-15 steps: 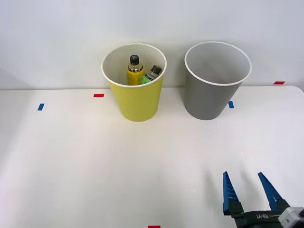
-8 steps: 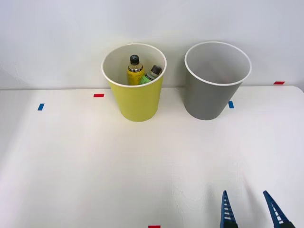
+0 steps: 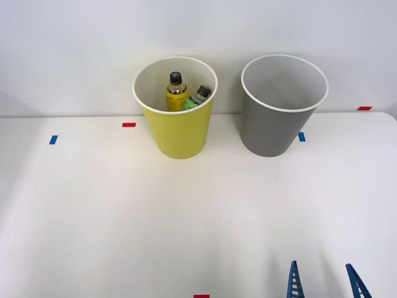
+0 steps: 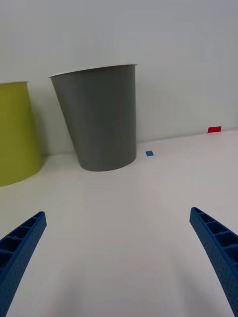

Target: Put cans in the gray bin, plastic bottles in the light green bin

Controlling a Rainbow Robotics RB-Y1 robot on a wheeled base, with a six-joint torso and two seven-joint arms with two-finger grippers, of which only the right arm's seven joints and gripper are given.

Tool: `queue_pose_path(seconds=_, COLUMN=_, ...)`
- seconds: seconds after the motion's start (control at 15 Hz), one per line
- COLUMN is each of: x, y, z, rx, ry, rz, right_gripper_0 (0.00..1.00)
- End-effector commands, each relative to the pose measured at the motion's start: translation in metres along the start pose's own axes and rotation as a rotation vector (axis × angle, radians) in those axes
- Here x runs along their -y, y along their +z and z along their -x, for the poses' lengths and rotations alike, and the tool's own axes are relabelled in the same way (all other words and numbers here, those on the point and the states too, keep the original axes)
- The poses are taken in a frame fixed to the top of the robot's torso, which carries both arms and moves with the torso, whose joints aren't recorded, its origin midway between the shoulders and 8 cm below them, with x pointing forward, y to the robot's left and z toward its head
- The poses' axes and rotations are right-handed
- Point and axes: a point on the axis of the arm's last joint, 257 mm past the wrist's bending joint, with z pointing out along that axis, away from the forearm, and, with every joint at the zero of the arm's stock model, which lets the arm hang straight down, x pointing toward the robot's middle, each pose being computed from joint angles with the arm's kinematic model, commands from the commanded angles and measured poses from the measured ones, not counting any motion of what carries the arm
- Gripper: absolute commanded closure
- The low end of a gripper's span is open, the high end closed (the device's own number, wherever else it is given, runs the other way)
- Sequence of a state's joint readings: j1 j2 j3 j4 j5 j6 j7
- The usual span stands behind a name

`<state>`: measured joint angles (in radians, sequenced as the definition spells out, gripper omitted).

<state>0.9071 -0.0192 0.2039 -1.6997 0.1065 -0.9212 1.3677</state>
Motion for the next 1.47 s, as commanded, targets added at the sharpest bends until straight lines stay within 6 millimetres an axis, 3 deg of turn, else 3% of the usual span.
queue_pose_path(seconds=0.07, x=-0.0072, y=-0.0028, z=0.0024, rx=0.009, ry=-0.001, rz=0.003, right_gripper_0=0.0)
queue_pose_path(seconds=1.47, x=-0.0091, y=-0.0066, z=0.0005, rx=-0.001, ry=-0.018, rz=0.009, right_gripper_0=0.0)
